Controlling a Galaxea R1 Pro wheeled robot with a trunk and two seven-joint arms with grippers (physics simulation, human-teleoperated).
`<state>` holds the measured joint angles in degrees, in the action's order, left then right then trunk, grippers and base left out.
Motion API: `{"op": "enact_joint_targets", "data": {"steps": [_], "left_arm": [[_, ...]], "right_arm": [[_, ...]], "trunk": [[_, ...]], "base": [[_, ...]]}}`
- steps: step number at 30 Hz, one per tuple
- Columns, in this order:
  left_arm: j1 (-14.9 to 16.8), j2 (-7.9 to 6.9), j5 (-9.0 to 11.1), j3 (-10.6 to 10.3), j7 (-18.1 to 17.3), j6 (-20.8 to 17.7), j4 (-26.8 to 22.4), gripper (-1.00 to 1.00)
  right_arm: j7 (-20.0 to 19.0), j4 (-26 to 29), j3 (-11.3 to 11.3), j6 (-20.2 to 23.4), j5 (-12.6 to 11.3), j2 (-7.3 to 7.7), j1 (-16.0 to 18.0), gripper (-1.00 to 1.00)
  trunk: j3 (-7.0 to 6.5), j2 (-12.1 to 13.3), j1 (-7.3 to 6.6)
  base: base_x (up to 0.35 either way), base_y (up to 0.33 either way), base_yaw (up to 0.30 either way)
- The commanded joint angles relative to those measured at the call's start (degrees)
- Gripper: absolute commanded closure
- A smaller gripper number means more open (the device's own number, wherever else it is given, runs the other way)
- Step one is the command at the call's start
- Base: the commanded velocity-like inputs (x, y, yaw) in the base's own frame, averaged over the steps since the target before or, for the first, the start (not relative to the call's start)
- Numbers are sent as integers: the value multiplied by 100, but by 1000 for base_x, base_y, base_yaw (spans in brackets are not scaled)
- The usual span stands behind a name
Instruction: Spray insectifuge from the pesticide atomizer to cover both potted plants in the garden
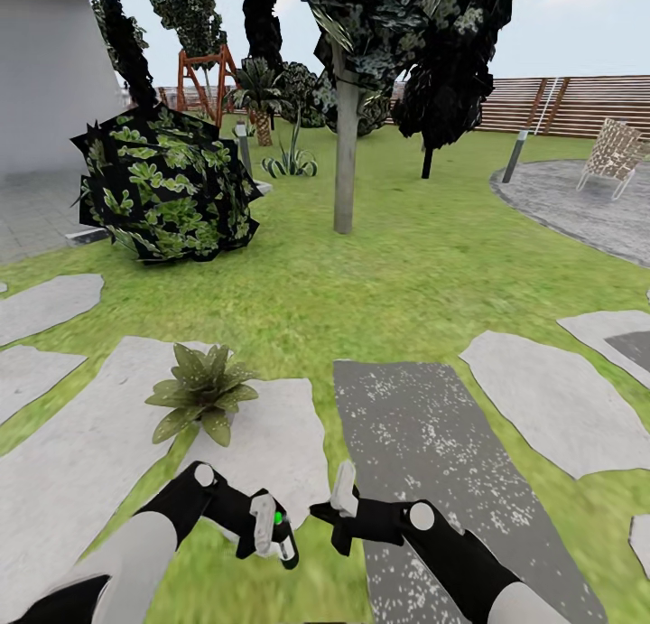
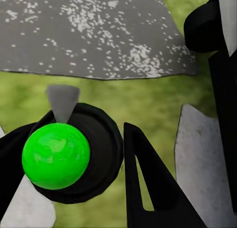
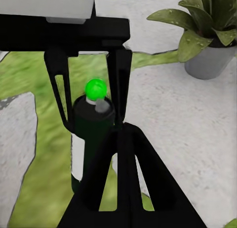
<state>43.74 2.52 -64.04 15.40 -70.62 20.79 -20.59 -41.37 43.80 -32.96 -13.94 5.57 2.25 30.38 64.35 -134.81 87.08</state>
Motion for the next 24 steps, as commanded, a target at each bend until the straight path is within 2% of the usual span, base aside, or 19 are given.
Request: {"op": "enact_joint_targets", "data": {"steps": [1, 9, 24], "left_arm": [[3, 42, -47, 36, -22, 22, -7, 100], [11, 230, -52, 24, -22, 22, -13, 100], [11, 354, -35, 24, -22, 29, -67, 100]], "right_arm": [[15, 6, -9, -38, 58, 4, 3, 100], [15, -52, -9, -41, 58, 4, 3, 100], [22, -62, -9, -39, 58, 4, 3, 100]], "trunk": [[5, -2, -1], [5, -2, -1], [5, -2, -1]], "base": [[0, 0, 0], [0, 0, 0], [0, 0, 0]]}}
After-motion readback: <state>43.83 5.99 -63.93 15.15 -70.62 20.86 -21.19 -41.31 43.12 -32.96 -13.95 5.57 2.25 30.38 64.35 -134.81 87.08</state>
